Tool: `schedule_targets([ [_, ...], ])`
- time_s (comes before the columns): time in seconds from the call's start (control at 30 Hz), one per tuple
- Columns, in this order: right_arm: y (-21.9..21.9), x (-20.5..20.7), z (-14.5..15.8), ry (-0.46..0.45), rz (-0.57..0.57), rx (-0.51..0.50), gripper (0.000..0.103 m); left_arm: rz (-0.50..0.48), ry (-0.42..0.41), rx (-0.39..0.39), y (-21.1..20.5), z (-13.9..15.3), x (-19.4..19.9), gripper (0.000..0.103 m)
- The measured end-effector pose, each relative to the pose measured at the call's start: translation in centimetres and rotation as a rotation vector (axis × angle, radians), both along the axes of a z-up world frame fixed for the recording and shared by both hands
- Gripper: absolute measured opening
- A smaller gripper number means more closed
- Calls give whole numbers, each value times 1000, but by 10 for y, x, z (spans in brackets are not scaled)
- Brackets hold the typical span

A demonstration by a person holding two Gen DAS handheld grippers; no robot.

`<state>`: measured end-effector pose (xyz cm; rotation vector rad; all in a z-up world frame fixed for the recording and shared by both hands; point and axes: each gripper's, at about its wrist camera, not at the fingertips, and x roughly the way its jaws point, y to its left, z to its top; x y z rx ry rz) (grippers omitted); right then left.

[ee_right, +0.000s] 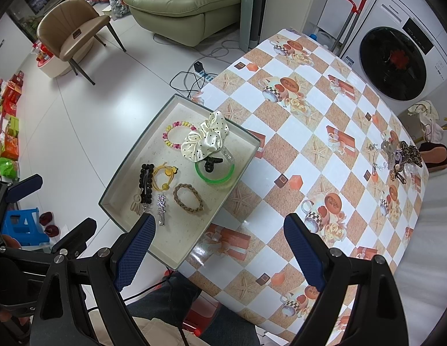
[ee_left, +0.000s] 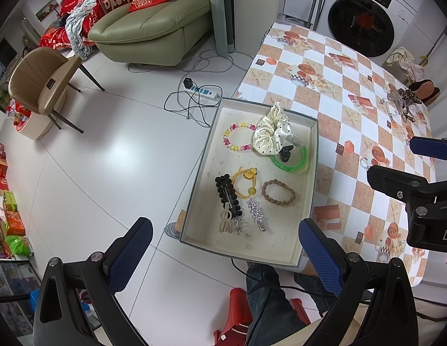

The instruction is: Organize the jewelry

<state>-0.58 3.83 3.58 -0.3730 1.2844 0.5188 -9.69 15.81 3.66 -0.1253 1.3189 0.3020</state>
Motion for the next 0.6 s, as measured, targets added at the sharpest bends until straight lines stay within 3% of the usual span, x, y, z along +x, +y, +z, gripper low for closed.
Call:
schedule_targets([
  [0.6,-2,-3,-2,4,2,-1,92,8,-2,-7,4,-3,1,103],
])
